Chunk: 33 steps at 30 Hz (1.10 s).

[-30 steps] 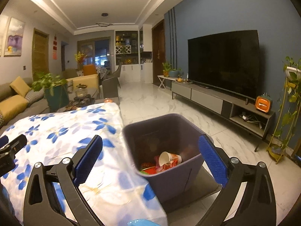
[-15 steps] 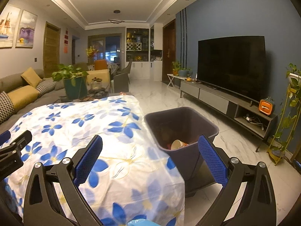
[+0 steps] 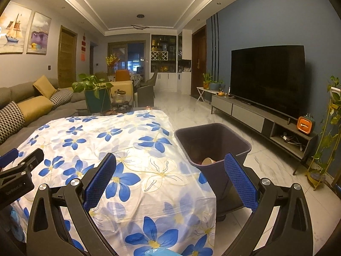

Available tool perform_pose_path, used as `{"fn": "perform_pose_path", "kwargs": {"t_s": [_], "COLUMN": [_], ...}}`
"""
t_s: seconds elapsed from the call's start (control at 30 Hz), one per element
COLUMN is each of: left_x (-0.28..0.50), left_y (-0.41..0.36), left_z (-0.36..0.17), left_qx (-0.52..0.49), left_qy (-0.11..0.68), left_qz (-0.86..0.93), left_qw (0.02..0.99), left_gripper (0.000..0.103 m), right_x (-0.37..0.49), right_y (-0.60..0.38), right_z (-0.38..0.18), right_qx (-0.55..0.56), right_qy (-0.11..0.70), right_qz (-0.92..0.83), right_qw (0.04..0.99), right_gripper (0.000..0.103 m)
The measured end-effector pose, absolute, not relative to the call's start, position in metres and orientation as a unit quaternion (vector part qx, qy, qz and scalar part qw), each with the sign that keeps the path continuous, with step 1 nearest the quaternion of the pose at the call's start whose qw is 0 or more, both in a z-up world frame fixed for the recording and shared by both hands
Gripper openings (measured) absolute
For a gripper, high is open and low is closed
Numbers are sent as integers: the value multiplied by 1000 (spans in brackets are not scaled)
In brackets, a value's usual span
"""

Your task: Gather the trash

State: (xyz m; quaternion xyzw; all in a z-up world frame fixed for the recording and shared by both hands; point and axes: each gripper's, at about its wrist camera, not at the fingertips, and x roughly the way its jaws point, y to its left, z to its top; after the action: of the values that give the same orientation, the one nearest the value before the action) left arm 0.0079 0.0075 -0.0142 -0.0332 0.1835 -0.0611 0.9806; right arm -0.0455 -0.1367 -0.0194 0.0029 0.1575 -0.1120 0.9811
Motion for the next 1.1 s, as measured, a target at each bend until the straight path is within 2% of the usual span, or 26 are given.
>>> {"fn": "perform_pose_path", "kwargs": {"t_s": [1.1], "left_x": [-3], "left_y": [8], "left_z": [-8], "left_qx": [-39], "left_qy": [176], "left_qz": [-61], "left_qw": [982], "left_gripper": [97], "right_x": [-53], "right_y": [-131], "right_z": [-17], "right_qx": [1], "right_qy": [144], "right_qz": [-102], "right_qw": [984], "right_gripper": [97]}}
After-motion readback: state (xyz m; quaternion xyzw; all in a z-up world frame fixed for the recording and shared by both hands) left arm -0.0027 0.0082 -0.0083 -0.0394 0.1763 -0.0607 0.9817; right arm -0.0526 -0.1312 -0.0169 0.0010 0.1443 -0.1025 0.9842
